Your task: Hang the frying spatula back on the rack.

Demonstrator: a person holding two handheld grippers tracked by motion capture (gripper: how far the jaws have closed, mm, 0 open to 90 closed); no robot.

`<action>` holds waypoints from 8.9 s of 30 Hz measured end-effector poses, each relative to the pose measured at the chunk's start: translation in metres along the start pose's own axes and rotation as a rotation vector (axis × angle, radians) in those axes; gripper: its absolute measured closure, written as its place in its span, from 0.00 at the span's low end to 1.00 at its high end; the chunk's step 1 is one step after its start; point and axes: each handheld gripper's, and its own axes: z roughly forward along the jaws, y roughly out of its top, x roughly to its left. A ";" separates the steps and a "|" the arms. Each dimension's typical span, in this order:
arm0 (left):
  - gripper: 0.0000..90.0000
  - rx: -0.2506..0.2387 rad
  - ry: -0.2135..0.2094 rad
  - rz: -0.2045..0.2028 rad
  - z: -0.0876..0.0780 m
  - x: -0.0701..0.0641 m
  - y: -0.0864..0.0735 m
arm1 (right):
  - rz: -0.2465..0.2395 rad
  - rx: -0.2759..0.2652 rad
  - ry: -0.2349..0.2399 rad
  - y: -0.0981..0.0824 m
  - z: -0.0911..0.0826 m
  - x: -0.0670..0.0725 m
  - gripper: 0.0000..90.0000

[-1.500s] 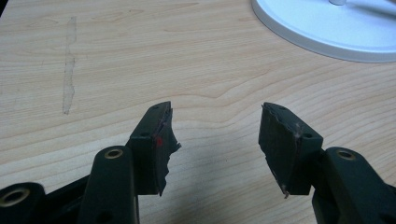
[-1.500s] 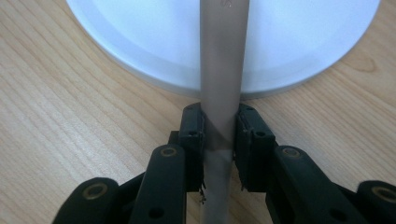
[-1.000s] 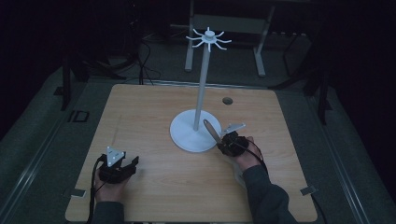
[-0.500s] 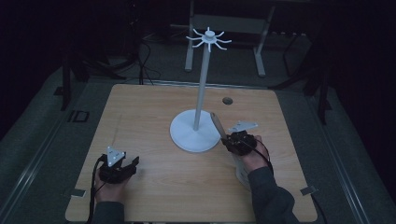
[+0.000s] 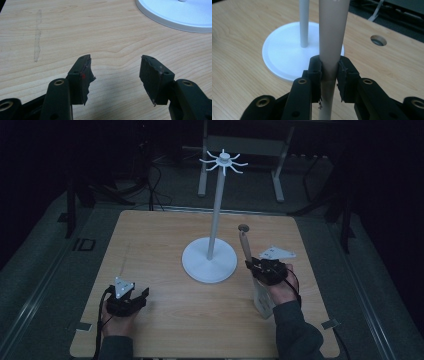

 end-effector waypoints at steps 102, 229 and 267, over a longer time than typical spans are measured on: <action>0.46 -0.014 0.010 -0.014 -0.003 0.003 0.000 | 0.023 -0.332 0.082 0.107 -0.027 0.000 0.83; 0.46 -0.026 0.014 -0.018 -0.004 0.005 0.001 | 0.010 -0.215 0.072 0.182 0.009 0.004 0.83; 0.45 -0.024 0.012 -0.013 -0.003 0.004 0.001 | 0.021 -0.246 0.024 0.168 -0.003 0.002 0.40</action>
